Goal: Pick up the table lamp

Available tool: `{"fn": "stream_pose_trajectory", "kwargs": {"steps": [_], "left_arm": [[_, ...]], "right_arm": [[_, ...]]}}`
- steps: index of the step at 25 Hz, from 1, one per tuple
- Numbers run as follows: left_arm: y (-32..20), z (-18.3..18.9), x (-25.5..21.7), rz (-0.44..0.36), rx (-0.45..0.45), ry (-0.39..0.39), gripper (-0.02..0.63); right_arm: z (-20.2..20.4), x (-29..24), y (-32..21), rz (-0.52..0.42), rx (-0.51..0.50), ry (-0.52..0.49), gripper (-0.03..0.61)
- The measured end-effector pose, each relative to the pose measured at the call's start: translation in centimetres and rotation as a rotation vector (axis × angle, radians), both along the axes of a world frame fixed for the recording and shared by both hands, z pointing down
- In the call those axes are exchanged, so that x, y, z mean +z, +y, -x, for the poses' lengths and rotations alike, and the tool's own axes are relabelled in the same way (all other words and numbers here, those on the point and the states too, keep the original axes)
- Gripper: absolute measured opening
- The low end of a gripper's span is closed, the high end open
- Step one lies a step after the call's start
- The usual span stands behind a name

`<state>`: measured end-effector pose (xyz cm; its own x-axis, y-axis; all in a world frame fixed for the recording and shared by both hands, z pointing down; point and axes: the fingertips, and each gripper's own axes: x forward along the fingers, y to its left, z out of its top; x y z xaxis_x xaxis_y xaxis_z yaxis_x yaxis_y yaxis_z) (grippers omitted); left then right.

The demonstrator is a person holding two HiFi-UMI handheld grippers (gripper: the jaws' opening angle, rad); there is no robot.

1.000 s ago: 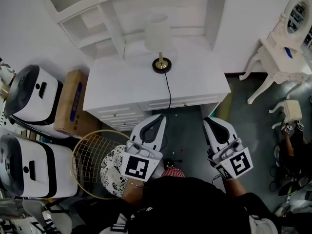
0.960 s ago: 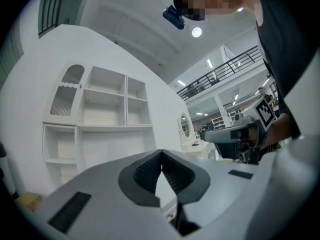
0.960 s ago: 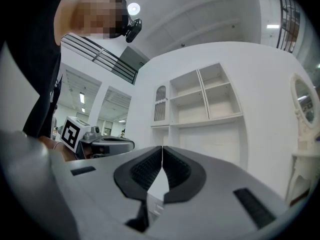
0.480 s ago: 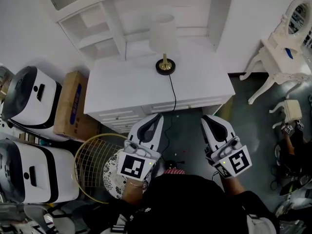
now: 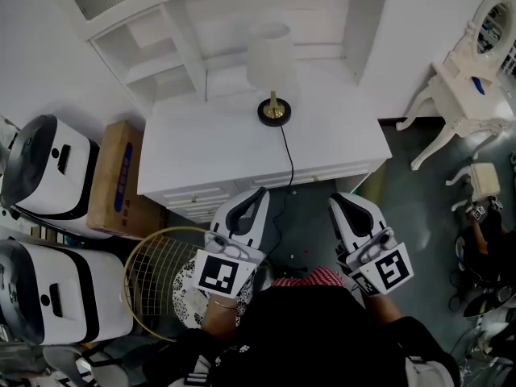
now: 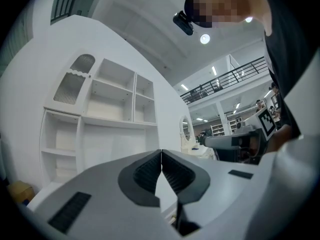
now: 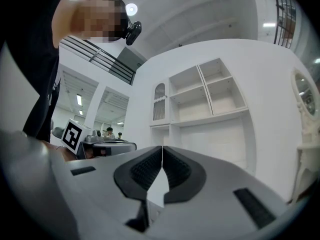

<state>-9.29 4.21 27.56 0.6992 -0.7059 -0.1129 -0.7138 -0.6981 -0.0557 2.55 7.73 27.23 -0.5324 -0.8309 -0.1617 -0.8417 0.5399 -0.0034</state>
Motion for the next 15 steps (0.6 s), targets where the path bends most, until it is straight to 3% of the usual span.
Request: {"fn": "stream_pose_trajectory", "kwargs": {"steps": [15], "left_arm": [[-4.2,-1.0,0.4,-0.008,-0.02,-0.02,0.009]], "right_arm": [[-1.7,0.1,-5.0,-0.04,0.011,-0.009,0.017]]}}
